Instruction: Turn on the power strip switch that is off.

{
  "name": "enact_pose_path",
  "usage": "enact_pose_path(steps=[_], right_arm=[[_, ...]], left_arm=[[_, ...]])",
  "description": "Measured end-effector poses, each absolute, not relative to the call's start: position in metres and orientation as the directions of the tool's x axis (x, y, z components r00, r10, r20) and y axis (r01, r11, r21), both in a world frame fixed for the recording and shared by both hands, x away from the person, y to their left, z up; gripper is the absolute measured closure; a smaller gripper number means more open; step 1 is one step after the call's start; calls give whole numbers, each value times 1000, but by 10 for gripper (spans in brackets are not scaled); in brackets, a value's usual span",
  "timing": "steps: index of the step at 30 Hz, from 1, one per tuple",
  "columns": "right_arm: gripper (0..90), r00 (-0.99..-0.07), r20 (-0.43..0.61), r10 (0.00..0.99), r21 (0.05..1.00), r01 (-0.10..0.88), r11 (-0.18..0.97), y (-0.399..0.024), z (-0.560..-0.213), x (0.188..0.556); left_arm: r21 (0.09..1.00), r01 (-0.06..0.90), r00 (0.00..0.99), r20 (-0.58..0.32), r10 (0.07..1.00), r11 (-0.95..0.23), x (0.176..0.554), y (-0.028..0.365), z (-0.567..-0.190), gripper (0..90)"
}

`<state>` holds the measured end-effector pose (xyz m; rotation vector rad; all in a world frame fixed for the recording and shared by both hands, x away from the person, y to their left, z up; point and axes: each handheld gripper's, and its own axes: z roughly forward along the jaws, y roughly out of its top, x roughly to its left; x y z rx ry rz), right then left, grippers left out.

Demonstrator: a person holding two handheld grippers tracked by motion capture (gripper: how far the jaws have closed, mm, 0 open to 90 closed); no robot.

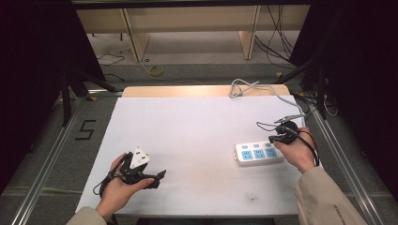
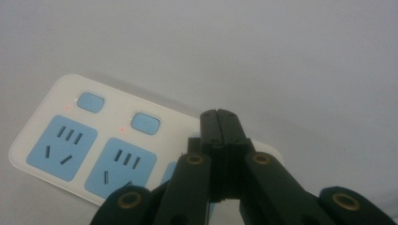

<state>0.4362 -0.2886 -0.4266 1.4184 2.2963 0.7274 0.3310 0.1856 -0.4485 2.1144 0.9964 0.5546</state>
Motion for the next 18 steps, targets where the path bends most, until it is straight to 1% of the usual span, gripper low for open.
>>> enact_pose_path(steps=[18], right_arm=[[900,-441,-18,897,561,739,374,-288,-427,441]], left_arm=[[758,480,609,74,790,-441,331,185,-448,128]])
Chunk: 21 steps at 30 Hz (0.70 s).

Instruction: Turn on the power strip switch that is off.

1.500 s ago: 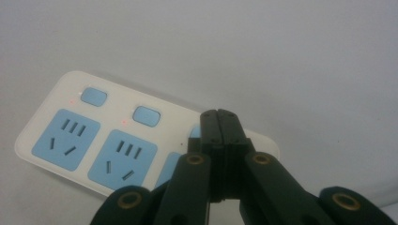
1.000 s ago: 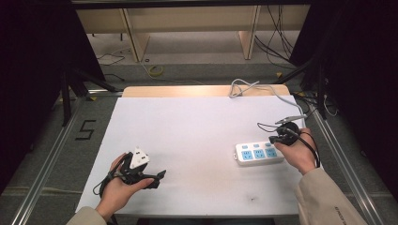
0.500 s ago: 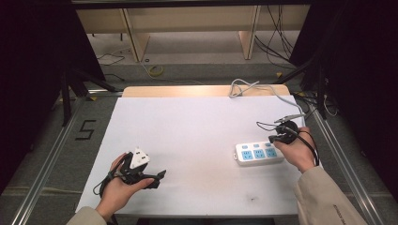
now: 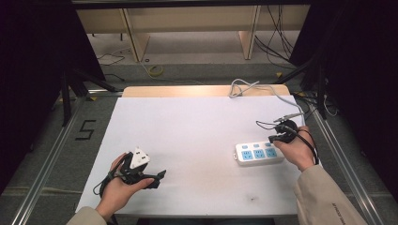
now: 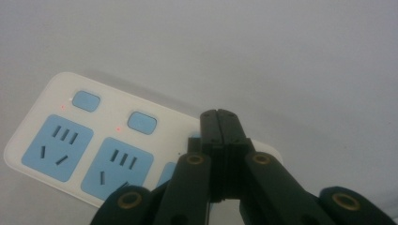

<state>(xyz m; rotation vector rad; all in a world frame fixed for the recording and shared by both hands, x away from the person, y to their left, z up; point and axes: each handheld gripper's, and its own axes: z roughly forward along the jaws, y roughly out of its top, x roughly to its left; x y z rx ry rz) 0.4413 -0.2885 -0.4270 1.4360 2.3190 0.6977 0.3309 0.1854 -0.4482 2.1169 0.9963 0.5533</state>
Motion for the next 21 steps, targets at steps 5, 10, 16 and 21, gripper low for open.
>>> enact_pose_path(steps=[5,10,16,21], right_arm=[[900,-440,-14,898,556,743,373,-288,-427,442],[900,-436,-12,900,547,751,371,-288,-428,444],[900,-438,-12,899,540,754,374,-287,-428,446],[900,-438,-14,899,539,754,376,-287,-427,447]], left_arm=[[759,477,610,76,789,-442,331,185,-448,128],[758,478,611,76,788,-444,331,185,-448,129],[760,478,609,76,790,-441,331,185,-448,129],[759,478,609,76,789,-442,331,185,-448,129]])
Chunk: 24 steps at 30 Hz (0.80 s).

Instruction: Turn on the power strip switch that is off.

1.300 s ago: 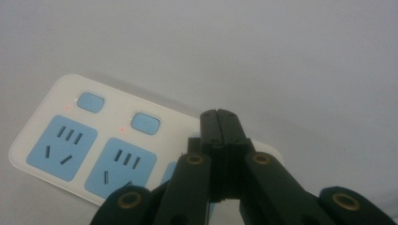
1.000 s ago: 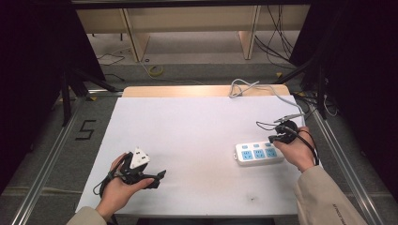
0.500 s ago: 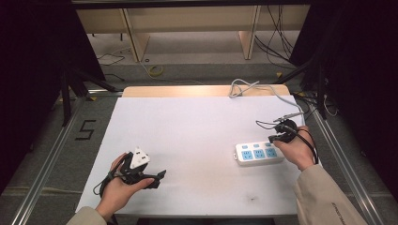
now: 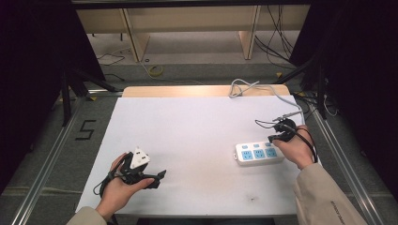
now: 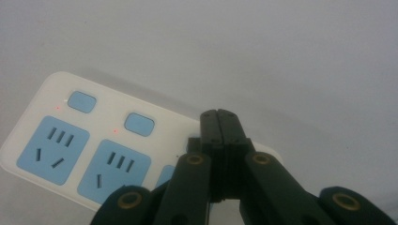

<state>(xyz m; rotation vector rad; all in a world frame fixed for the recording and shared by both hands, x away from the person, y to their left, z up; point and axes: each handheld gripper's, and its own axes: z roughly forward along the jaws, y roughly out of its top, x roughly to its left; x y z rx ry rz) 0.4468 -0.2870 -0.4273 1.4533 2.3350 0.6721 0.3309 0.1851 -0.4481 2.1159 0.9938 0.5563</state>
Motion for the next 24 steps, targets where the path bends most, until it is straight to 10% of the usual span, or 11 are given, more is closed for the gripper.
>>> enact_pose_path(steps=[24], right_arm=[[900,-456,-14,890,494,770,403,-279,-431,454]], left_arm=[[759,476,612,78,787,-445,331,185,-448,129]])
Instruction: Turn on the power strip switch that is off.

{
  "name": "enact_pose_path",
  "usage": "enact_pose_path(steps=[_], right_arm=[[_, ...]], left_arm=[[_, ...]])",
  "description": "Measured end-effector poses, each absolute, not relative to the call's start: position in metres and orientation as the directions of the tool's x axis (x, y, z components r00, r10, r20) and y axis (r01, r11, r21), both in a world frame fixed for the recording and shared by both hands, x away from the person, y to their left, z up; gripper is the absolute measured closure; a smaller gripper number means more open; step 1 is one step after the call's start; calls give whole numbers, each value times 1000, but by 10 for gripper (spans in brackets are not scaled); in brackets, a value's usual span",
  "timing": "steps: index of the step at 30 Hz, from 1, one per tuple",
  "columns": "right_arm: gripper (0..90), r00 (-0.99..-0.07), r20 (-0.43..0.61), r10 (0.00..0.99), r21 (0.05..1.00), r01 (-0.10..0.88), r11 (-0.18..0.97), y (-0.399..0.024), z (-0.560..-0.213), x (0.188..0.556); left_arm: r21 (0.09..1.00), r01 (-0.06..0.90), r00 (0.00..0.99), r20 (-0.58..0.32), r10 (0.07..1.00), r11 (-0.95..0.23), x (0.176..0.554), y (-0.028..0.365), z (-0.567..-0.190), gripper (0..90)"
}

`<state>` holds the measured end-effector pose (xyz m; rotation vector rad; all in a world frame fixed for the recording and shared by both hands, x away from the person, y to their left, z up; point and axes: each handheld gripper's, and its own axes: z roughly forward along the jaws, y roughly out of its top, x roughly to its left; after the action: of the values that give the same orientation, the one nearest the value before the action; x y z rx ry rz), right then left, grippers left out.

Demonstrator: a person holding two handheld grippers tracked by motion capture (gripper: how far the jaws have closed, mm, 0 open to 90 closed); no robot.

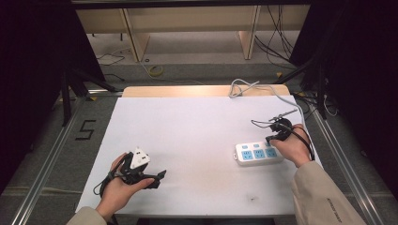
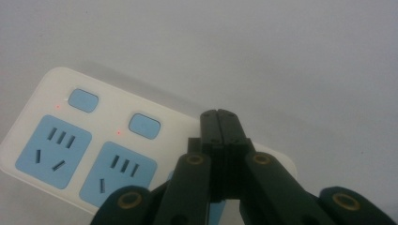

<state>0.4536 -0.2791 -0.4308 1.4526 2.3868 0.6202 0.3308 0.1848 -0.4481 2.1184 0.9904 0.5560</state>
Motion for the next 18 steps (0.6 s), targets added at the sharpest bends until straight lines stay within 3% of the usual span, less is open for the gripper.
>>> enact_pose_path(steps=[18], right_arm=[[900,-469,-36,882,462,775,431,-274,-431,455]], left_arm=[[760,475,613,78,787,-445,331,185,-448,129]])
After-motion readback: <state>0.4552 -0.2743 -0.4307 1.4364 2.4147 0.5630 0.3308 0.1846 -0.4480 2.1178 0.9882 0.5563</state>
